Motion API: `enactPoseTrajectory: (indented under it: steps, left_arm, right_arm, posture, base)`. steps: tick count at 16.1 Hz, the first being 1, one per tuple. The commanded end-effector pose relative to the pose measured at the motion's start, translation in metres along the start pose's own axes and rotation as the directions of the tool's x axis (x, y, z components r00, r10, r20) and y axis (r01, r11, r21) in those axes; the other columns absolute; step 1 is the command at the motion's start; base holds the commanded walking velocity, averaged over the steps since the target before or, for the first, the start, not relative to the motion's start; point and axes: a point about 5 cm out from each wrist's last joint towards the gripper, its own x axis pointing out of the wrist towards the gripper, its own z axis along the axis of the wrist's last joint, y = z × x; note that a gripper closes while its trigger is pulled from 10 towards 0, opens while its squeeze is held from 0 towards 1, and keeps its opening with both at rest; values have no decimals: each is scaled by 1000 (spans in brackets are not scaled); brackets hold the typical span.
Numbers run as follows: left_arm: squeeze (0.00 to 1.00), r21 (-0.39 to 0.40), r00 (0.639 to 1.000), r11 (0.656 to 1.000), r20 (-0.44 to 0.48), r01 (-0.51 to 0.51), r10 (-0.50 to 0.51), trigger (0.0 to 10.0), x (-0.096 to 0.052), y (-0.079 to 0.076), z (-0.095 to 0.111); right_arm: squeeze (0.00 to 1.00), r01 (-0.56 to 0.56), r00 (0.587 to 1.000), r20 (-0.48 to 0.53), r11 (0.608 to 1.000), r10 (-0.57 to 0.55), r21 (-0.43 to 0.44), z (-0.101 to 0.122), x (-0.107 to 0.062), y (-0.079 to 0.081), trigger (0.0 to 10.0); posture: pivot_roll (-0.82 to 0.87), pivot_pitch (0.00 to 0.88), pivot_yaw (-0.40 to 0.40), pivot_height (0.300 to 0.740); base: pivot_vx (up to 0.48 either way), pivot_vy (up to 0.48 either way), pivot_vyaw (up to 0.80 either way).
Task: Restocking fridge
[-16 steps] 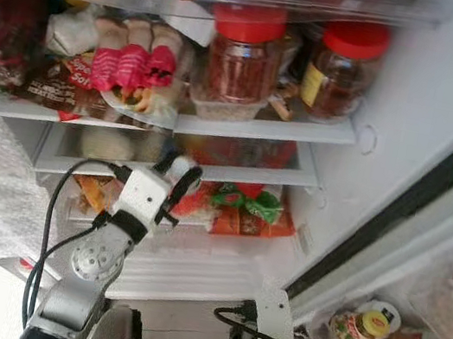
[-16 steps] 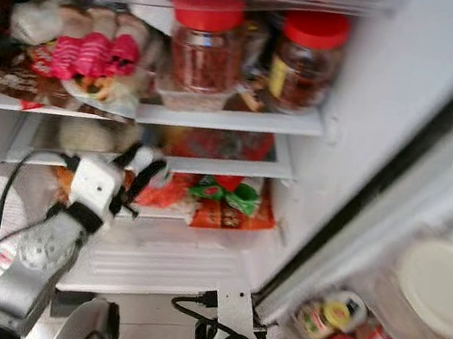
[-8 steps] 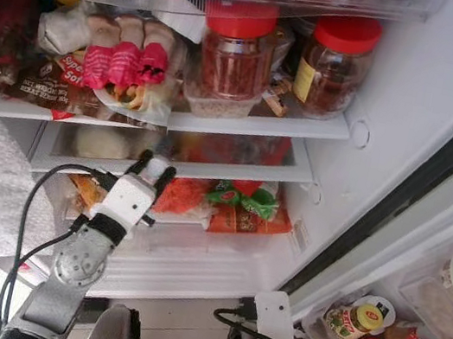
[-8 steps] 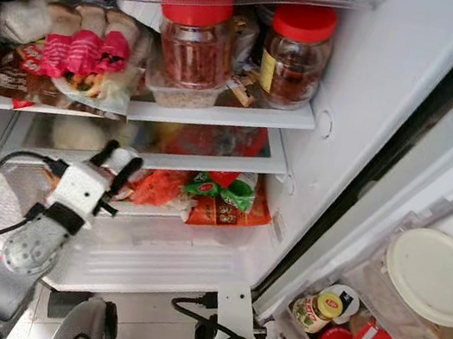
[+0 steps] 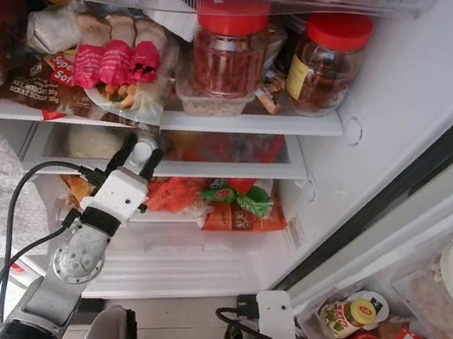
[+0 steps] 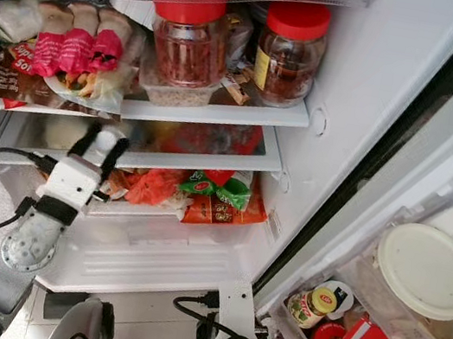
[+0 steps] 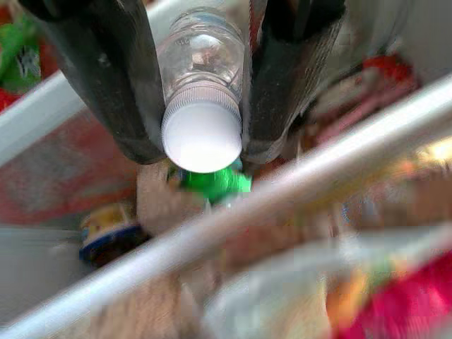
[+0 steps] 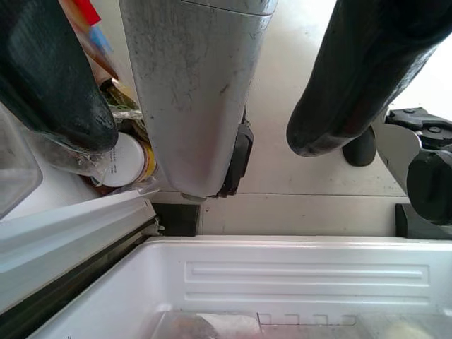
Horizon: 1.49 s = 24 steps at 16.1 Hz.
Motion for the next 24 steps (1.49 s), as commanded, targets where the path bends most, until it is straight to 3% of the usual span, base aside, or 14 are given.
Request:
enactPoseTrajectory:
  steps: [1, 4, 5, 8, 11, 13, 19, 22, 24]
  left_arm:
    - [0, -28, 998, 998, -39, -51, 50, 10000, -5, 4, -9]
    - [0, -109, 985, 986, -134, -123, 108, 10000, -14, 8, -28]
    - [0, -171, 975, 974, -190, -150, 117, 10000, -16, 6, -35]
    - [0, -298, 942, 945, -335, -134, 28, 10000, -29, -10, -55]
    - [0, -359, 912, 923, -409, -135, -25, 10000, -42, -19, -66]
    - [0, -394, 914, 912, -401, -115, -58, 10000, -33, -20, -65]
    - [0, -444, 927, 884, -373, -147, -33, 10000, 22, -20, -58]
    - [0, -468, 900, 842, -434, -267, 44, 10000, 45, -14, -59]
    - [0, -437, 889, 849, -452, -296, 77, 10000, 58, -8, -58]
  right_arm:
    - [0, 1, 1000, 7, 1000, -1, 8, 0, -2, -1, 10000]
    - [0, -1, 1000, 10, 1000, 1, 9, 0, -2, -1, 10000]
    - [0, -2, 1000, 10, 1000, 2, 7, -1, -2, -1, 10000]
    - [0, -4, 1000, 8, 1000, 4, 4, -1, -2, -1, 10000]
    - [0, -1, 1000, 7, 1000, 1, 3, -1, -1, -1, 10000]
    - [0, -2, 1000, 8, 1000, 2, 1, -1, -1, -1, 10000]
    - [0, 3, 1000, 6, 1000, -3, -1, 0, -1, -1, 10000]
    - [0, 8, 1000, 7, 1000, -8, -1, 0, -1, -2, 10000]
    - [0, 9, 1000, 4, 1000, -9, -3, 0, -1, -2, 10000]
  posture:
    - [-119, 192, -32, 627]
    - [-120, 192, -36, 627]
    - [-118, 192, -36, 627]
    - [-120, 190, -36, 627]
    - [-116, 187, -35, 627]
    - [-114, 185, -34, 627]
    - [-116, 186, -32, 627]
    - [-125, 190, -35, 627]
    - [-123, 191, -36, 627]
  base:
    - [0, 0, 0]
    - [0, 0, 0]
    - [0, 0, 0]
    - [0, 0, 0]
    - [0, 0, 0]
    - [0, 0, 0]
    - [0, 0, 0]
    - [0, 0, 0]
    - [0, 0, 0]
